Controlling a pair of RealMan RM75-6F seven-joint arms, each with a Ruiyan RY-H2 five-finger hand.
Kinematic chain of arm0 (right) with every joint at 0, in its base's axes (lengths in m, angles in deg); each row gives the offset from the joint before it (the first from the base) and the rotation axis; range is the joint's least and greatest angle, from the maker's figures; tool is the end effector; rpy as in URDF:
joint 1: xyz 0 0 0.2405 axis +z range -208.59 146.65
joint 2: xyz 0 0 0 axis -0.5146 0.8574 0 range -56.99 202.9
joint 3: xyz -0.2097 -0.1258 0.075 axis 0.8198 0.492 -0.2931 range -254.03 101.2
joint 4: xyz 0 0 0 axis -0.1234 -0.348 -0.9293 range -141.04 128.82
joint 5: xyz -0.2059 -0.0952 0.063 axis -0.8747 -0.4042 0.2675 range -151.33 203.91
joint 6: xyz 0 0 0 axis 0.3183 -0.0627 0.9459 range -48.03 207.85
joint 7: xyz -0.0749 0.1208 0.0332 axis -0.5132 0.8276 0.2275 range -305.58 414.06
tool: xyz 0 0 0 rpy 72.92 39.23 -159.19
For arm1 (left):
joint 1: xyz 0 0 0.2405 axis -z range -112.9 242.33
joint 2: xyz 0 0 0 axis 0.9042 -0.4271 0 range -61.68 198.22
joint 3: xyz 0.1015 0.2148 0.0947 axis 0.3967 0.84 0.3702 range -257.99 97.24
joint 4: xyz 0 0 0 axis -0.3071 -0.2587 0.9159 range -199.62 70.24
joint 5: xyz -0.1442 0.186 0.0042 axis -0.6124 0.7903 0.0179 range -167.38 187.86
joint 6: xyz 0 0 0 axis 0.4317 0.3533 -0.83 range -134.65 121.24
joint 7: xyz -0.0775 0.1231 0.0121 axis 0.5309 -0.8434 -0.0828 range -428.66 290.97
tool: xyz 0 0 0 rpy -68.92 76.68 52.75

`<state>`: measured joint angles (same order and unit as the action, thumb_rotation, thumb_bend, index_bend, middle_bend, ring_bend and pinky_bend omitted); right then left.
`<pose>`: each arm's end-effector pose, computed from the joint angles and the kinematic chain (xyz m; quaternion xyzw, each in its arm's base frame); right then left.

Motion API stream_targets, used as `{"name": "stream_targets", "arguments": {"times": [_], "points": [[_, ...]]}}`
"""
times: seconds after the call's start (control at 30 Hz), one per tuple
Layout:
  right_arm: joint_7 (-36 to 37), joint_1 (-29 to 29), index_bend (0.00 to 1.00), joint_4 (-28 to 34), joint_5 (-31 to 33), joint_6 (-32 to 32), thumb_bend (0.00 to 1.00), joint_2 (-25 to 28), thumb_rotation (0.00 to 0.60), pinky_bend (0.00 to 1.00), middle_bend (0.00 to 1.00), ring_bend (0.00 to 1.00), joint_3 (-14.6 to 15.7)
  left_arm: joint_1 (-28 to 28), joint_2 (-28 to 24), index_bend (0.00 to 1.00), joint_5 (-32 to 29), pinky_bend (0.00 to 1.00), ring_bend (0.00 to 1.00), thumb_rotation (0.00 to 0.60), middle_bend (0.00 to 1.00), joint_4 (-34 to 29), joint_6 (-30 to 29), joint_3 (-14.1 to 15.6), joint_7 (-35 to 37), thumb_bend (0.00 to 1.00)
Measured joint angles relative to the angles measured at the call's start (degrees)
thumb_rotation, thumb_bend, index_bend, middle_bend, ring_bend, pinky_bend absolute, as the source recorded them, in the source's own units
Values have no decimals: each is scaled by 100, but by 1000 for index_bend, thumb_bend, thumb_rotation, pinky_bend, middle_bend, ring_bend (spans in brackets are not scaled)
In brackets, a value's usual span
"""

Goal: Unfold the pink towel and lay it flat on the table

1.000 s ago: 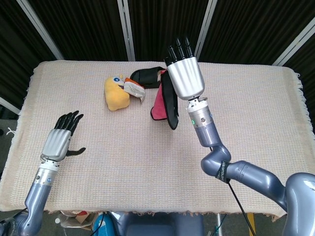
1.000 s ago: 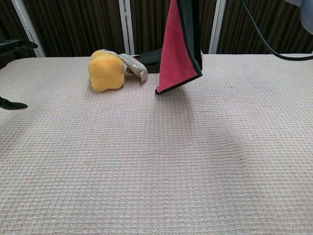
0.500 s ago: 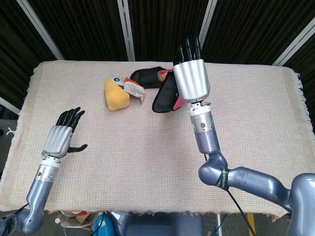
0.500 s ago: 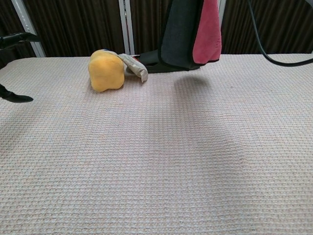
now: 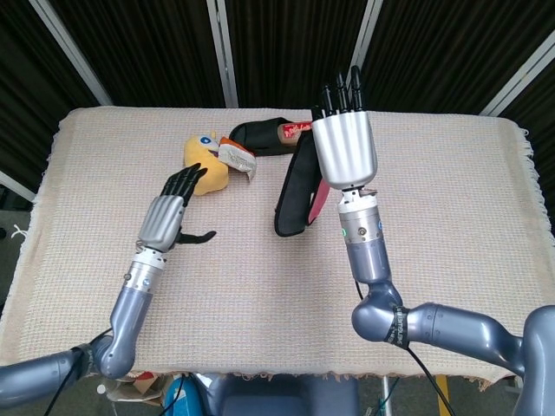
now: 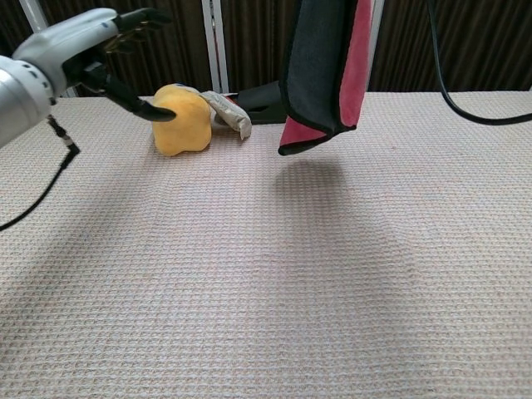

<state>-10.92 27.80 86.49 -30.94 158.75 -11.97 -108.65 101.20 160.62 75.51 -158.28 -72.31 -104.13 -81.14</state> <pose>0.0355 -0.4125 0.1080 0.5876 -0.0638 0.4459 0.6722 -0.0906 0.3540 0.0040 -0.5759 -0.4567 -0.5504 0.3960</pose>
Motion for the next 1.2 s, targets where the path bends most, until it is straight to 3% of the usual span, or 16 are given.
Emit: {"name": "stream_targets", "arguments": {"times": [0.27,0.5,1.2], "points": [[-129,-18,713,259,88,251,661,98,600,121,315,131,134,541,600,22,-756,0,0,600,0,-256,-4,-334,-321,43],[-101,71,713,169,221,218,661,132,600,121,315,131,133,896,940,130,-1360,0,0,600,0,-372,-89,-539,-619,43],[78,191,713,233,412,318,661,246,600,121,315,131,300,2037,1809,213,-2528,0,0,600,0,688,-292,-1091,-1275,68]]}}
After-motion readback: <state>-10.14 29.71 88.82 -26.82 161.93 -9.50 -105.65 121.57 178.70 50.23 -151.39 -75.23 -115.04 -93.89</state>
